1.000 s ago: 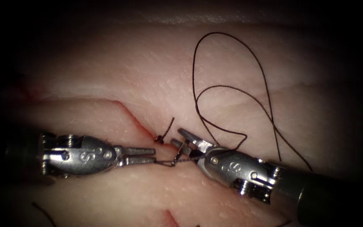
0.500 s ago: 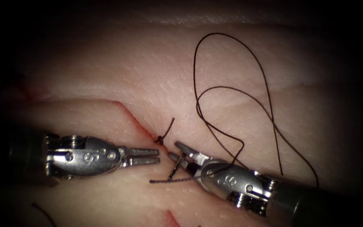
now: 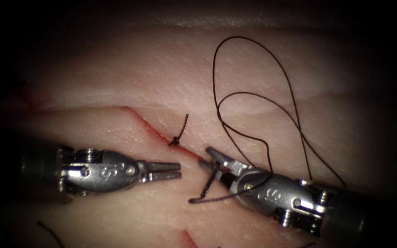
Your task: Wound Closure
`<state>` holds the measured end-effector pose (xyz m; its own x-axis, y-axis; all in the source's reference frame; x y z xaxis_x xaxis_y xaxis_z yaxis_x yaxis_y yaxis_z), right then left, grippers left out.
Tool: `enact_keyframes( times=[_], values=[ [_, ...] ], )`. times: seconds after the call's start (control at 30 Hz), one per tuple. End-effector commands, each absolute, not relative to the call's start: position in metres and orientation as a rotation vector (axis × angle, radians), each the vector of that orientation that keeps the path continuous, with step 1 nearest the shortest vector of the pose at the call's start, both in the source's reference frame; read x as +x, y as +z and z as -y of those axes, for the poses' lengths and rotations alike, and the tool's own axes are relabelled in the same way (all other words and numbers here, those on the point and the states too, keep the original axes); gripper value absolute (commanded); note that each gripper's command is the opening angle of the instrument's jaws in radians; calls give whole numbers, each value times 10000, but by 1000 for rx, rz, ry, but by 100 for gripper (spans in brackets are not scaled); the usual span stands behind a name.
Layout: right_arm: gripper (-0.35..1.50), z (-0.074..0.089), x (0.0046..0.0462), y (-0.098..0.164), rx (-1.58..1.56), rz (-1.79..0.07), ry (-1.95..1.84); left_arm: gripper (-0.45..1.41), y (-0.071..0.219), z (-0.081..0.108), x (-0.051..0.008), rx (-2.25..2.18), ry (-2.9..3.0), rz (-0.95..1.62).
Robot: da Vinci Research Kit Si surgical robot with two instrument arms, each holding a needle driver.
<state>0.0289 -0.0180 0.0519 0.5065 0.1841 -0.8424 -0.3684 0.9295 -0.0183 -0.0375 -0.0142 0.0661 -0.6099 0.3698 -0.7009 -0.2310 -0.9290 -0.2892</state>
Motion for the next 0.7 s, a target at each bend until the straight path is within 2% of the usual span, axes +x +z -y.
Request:
enact_keyframes(
  times=[0.03,0.33,0.7],
  values=[
    [-35,163,295,509,-231,-994,322,-1,669,142,-386,-1173,2536,249],
    [-35,147,284,500,-266,-1004,321,-1,693,144,-396,-1180,2551,256],
    [-35,128,281,491,-297,-1008,307,-1,738,181,-375,-1140,2565,315]
  ],
)
